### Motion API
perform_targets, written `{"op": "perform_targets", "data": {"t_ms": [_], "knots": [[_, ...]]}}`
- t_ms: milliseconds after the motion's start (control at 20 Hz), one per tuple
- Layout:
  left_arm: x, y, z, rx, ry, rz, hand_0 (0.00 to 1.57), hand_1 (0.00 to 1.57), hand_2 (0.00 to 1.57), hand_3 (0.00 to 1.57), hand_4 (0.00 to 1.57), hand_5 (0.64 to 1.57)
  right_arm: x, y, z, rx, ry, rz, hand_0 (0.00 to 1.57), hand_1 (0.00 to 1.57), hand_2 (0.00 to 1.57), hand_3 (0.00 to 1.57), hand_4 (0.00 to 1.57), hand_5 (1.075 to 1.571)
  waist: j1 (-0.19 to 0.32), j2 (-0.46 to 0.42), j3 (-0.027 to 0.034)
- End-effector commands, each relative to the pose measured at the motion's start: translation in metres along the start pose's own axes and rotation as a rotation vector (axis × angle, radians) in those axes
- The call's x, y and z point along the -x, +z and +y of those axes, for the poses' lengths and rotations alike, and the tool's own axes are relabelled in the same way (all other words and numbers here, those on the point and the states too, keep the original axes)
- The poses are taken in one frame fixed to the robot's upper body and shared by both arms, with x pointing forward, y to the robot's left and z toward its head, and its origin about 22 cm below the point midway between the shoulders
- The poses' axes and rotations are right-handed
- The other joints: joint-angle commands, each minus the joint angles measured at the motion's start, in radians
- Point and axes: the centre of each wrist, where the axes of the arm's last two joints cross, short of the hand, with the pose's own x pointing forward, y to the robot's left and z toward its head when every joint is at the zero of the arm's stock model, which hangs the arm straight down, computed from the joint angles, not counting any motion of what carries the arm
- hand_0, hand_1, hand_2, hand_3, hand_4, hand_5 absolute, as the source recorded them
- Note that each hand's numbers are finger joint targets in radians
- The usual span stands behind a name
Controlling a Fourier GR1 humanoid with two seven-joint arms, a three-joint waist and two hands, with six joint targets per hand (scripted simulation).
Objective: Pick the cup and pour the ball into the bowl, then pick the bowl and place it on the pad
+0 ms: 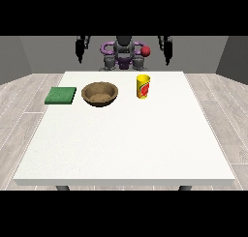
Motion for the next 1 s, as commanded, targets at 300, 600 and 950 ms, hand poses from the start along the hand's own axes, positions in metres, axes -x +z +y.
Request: {"op": "perform_targets", "data": {"t_ms": [300, 600, 950], "knots": [[-0.023, 0.011, -0.026, -0.014, 0.221, 0.125, 0.00, 0.00, 0.00, 0.00, 0.66, 1.566, -0.017, 0.016, -0.003, 0.059, -0.150, 0.178, 0.00, 0.00, 0.00, 0.00, 0.87, 1.533, -0.030, -0.375, 0.0033], [-0.058, 0.017, -0.047, -0.065, 0.239, 0.187, 0.00, 0.00, 0.00, 0.00, 0.62, 1.564, -0.064, 0.023, -0.007, 0.033, -0.164, 0.238, 0.00, 0.00, 0.00, 0.00, 0.86, 1.531, -0.063, -0.370, 0.0034], [-0.102, -0.006, -0.068, -0.050, 0.166, -0.072, 0.00, 0.00, 0.00, 0.00, 0.60, 1.556, -0.090, 0.005, -0.025, 0.089, -0.147, -0.026, 0.00, 0.00, 0.00, 0.00, 0.76, 1.551, -0.044, -0.093, 0.0040]]}}
